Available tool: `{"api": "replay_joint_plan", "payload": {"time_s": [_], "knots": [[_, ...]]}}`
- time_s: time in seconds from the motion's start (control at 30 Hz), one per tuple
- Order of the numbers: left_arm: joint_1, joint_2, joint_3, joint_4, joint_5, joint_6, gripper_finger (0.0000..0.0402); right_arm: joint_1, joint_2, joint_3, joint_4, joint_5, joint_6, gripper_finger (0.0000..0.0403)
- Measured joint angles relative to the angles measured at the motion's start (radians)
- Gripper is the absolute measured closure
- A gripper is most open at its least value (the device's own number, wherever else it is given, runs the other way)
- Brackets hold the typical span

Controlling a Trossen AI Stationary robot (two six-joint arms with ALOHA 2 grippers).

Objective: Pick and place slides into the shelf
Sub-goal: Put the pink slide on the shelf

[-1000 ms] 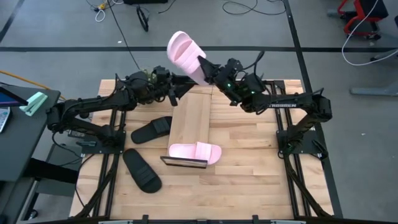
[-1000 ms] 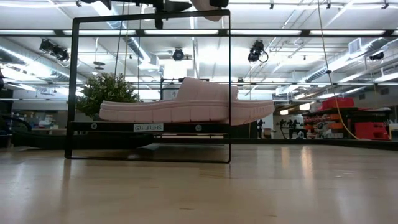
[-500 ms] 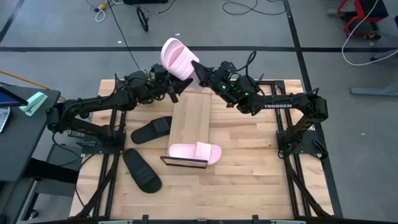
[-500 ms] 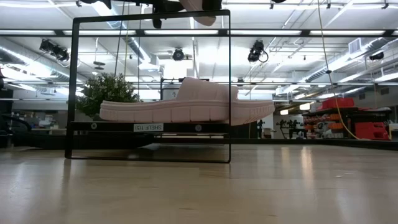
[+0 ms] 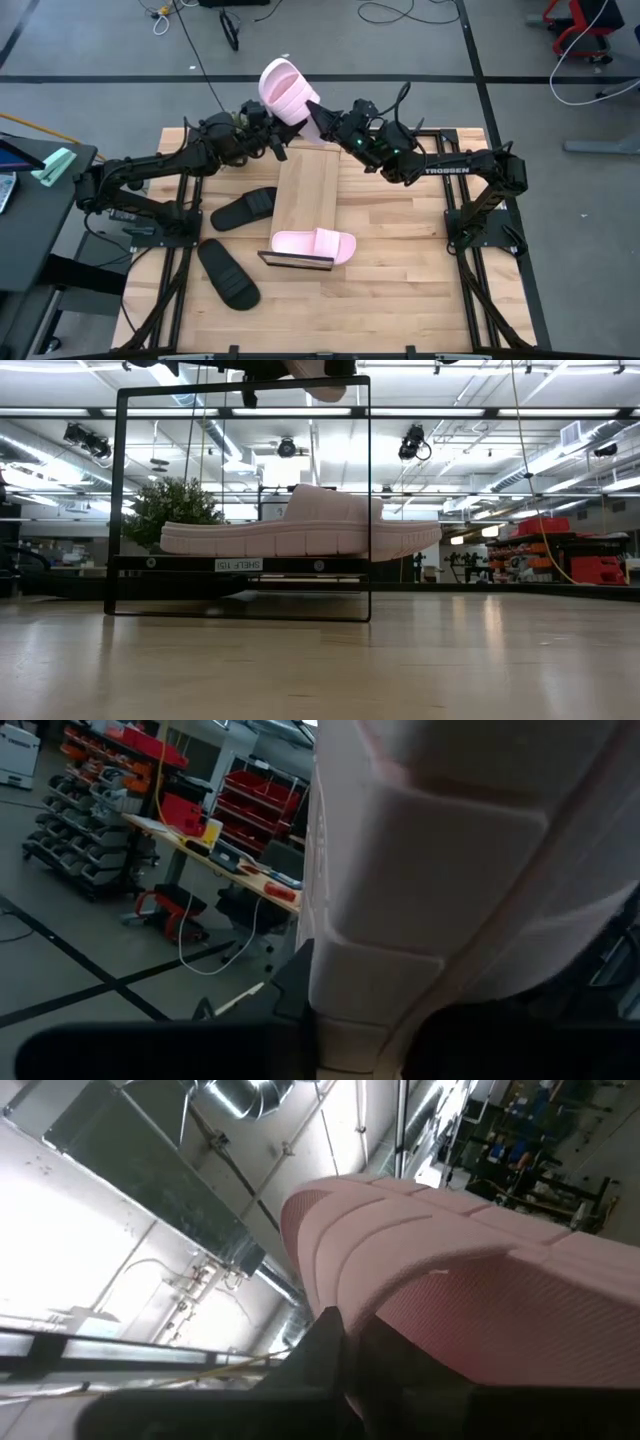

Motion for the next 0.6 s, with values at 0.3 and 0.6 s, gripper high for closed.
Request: {"api": "replay_joint_plan", "payload": {"time_s": [0.3, 0.6], "knots": [[0.027, -0.014, 0.000, -0.020, 0.029, -0.007, 0.0293, -0.001, -0.042, 0.000, -0.070, -0.131, 0.032, 0.0228], [0.081, -0.070, 0.000, -0.144, 0.184, -0.015, 0.0313, 0.006, -0.162, -0.001, -0.321, -0.234, -0.005, 0.0152]]}}
